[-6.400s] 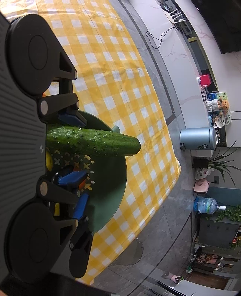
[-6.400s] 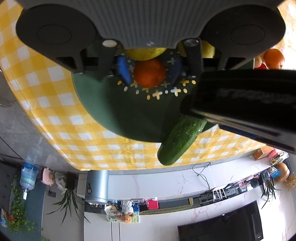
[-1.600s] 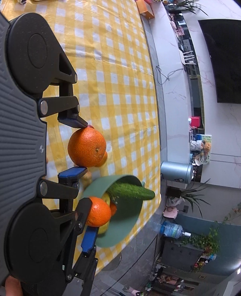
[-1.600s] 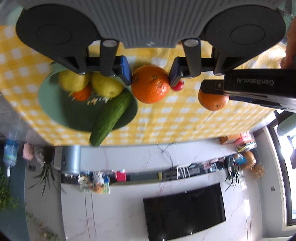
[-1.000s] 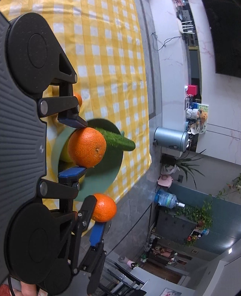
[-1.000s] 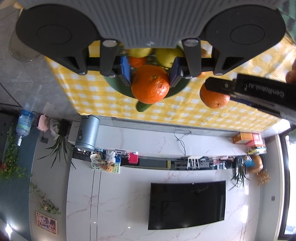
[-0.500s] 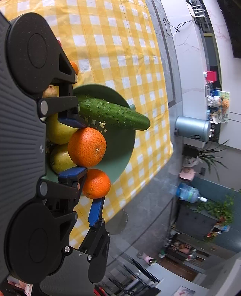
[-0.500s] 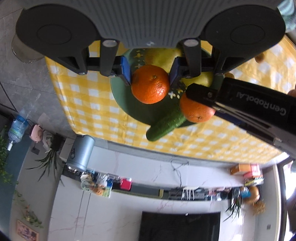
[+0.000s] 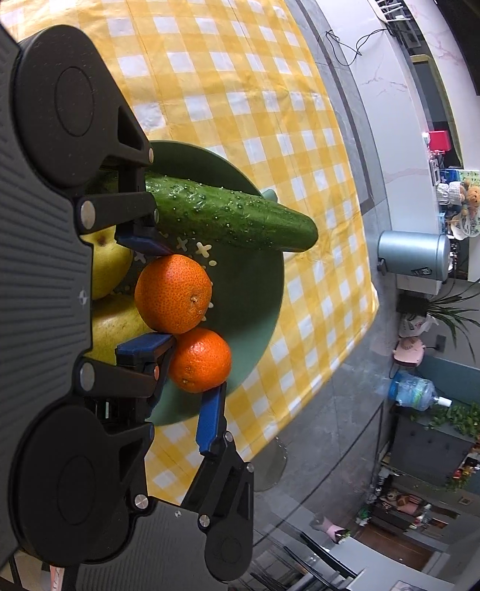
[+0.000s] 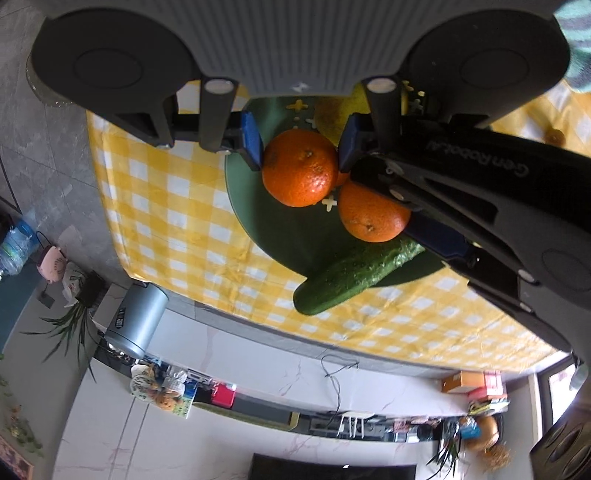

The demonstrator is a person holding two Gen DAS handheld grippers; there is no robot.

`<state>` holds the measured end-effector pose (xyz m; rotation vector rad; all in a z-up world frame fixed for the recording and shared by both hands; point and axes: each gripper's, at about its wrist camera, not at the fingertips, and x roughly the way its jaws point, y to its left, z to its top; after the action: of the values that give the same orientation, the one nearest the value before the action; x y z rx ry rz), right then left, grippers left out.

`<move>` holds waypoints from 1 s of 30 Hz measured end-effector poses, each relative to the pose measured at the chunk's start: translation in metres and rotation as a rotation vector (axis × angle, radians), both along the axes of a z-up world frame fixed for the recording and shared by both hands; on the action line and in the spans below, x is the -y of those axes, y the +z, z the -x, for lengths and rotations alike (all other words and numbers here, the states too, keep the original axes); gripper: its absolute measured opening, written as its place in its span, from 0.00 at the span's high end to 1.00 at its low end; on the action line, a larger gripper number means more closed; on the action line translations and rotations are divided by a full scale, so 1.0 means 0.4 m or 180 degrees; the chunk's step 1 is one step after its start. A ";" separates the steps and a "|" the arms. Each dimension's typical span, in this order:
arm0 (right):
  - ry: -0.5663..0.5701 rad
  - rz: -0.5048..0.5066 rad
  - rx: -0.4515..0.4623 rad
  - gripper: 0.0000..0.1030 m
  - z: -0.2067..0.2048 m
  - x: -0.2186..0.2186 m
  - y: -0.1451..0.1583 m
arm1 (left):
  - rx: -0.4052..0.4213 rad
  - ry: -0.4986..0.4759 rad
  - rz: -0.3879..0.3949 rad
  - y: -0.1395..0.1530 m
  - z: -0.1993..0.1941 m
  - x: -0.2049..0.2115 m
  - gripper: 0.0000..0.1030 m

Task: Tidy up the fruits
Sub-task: 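Carry both held oranges up over the green colander, then open both tools to drop the oranges into the colander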

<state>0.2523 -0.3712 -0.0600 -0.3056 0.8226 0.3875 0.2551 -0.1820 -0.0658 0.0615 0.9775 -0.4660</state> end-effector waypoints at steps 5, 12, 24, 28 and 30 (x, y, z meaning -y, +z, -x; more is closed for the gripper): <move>0.0062 0.0065 -0.0082 0.60 -0.008 -0.002 -0.019 | -0.0093 0.0014 -0.0074 -0.022 -0.018 0.008 0.50; 0.0018 0.0007 -0.0110 0.59 -0.012 0.006 -0.025 | -0.0215 0.0105 -0.0049 -0.040 -0.027 -0.007 0.50; 0.0005 0.0097 -0.0078 0.59 -0.004 -0.002 -0.021 | -0.0129 0.0109 -0.0103 -0.035 -0.014 -0.005 0.43; 0.0000 0.0111 -0.0074 0.57 -0.001 -0.001 -0.015 | -0.0107 0.0083 -0.0083 -0.020 -0.008 -0.006 0.37; -0.0006 0.0138 -0.0024 0.52 0.004 -0.003 -0.009 | -0.0079 0.0090 -0.0085 -0.011 -0.001 -0.009 0.36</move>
<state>0.2506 -0.3700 -0.0635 -0.3439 0.8396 0.3694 0.2556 -0.1786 -0.0704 0.0660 1.0078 -0.4285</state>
